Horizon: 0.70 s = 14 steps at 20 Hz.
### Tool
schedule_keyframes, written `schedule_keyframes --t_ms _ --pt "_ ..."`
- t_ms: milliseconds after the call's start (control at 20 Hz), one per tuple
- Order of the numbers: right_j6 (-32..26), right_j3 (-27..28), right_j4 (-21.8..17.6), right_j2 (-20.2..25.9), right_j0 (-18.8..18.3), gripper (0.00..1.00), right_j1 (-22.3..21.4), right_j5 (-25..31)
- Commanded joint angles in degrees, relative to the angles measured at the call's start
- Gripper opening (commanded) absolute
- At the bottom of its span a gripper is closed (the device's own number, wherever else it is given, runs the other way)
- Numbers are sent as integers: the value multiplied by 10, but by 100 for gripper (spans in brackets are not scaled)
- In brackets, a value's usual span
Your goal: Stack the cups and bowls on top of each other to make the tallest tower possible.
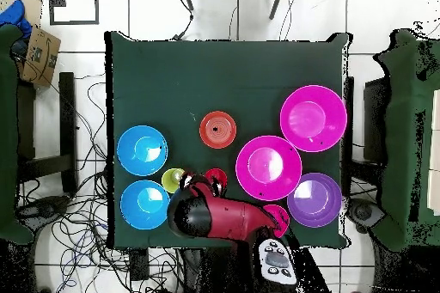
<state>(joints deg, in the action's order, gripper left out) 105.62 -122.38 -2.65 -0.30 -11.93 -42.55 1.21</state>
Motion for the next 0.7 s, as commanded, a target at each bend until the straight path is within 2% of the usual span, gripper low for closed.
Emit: schedule_keyframes --t_ms 50,700 --pt "72 40 -7 22 21 100 43 -19" --pt "67 51 -8 28 13 100 47 -13"
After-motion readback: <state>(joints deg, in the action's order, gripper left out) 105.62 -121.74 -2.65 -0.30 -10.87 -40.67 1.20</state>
